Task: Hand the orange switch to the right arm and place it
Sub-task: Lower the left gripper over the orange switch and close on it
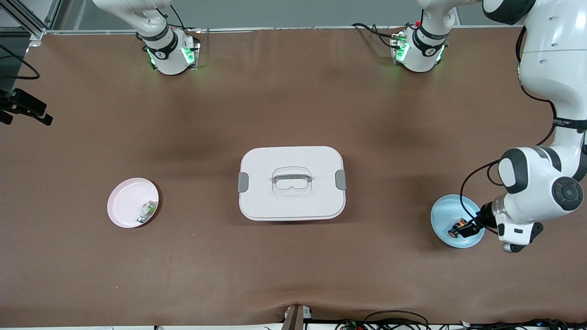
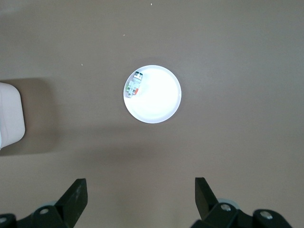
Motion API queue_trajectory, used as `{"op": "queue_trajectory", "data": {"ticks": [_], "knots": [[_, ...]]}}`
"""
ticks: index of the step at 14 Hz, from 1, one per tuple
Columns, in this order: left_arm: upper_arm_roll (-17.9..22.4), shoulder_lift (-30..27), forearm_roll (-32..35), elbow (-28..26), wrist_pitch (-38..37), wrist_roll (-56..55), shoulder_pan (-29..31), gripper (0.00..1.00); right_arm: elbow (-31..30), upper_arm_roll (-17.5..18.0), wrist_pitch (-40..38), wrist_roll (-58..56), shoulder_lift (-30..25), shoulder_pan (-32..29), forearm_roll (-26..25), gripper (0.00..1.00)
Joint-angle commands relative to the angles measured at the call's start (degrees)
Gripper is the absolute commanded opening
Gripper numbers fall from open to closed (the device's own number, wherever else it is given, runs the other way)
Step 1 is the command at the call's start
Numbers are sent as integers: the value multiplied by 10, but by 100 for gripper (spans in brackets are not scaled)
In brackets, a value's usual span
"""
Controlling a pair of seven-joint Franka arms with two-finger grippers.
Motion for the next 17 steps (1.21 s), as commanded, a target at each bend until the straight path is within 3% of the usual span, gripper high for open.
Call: {"op": "queue_trajectory", "data": {"ticks": [1,17], "knots": [[1,36,-1,36,12,-5,0,100,16,1,-9,2,8,1,-4,100],[1,70,0,33,47,-44,-4,100,16,1,-9,1,8,1,-4,100]]}}
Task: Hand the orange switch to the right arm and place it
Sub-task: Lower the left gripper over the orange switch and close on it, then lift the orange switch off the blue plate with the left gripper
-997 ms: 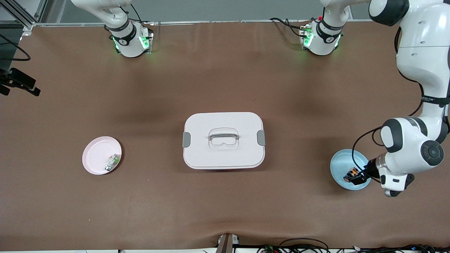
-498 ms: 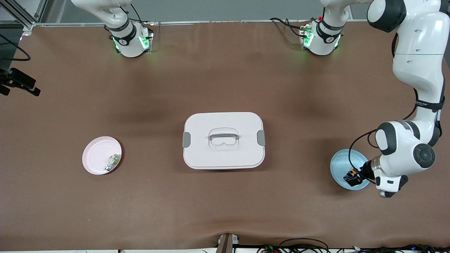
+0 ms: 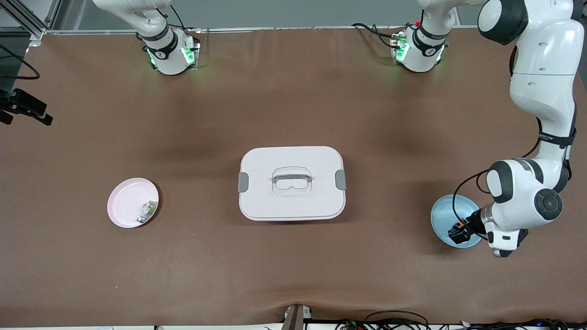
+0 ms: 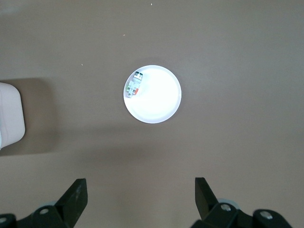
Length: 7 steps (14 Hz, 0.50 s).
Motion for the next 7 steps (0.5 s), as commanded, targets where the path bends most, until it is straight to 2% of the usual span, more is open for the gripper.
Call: {"op": "queue_trajectory", "data": {"ticks": [1,6,7], "knots": [[2,12,0,12,9,-7,-2,100,15,0,-9,1,8,1,-4,100],[2,15,0,12,11,-7,1,100,15,0,-9,1,8,1,-4,100],[2,16,0,12,11,-7,1,95,15,0,-9,1,8,0,-4,100]]}}
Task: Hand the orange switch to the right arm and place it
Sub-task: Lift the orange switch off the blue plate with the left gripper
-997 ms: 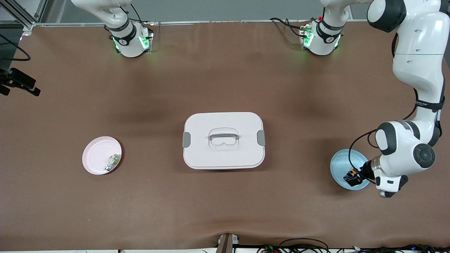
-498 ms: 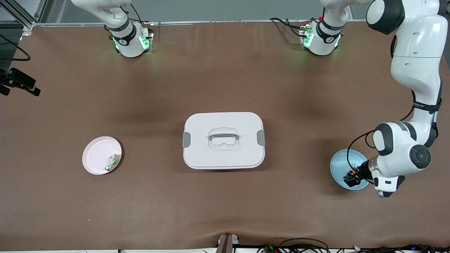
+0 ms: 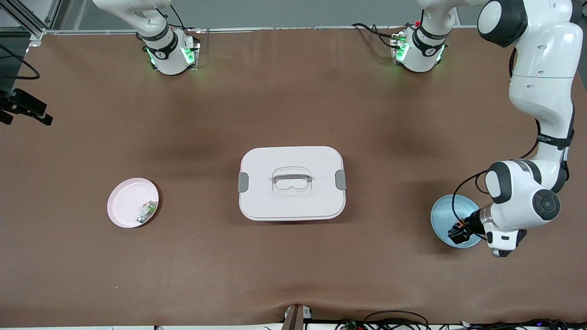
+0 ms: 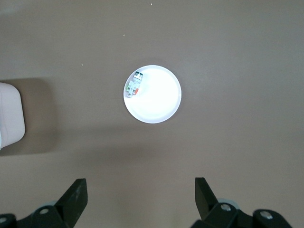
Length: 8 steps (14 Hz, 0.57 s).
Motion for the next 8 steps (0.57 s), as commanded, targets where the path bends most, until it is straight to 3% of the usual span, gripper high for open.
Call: {"op": "queue_trajectory", "data": {"ticks": [1,4,7,8], "knots": [[1,8,-1,12,5,-8,-1,86,15,0,-9,1,8,0,-4,100],[1,6,-1,10,5,-9,-1,57,15,0,-9,2,8,1,-4,100],[1,-4,-1,9,-4,-10,0,8,15,0,-9,1,8,0,-4,100],[1,-7,-1,9,-14,-10,-1,0,15,0,-9,1,8,1,-4,100]]}}
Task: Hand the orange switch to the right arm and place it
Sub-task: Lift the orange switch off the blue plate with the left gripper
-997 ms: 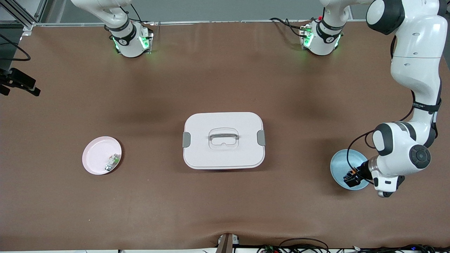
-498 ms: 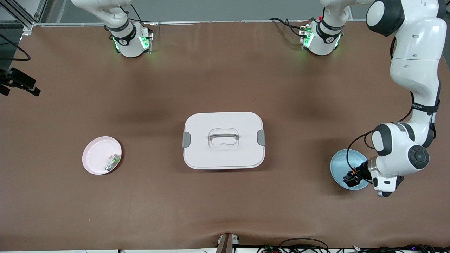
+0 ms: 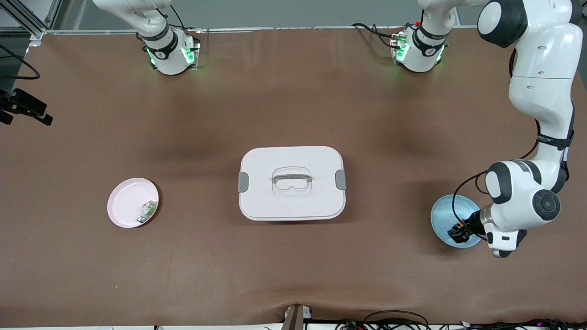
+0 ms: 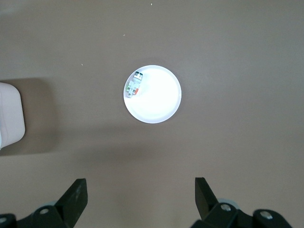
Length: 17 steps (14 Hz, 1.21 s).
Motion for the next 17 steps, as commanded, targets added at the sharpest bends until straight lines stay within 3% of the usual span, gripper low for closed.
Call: {"op": "queue_trajectory", "data": {"ticks": [1,4,9,17], "knots": [[0,-16,-1,5,-28,-10,-2,0,15,0,-9,1,8,1,-4,100],[-16,-45,-6,5,-72,-67,-4,0,15,0,-9,3,8,1,-4,100],[-81,-108,-7,5,-165,-109,-3,0,15,0,-9,3,10,1,-3,100],[-230,-161,-8,7,-242,-261,1,0,15,1,-2,5,30,18,-2,100]]}}
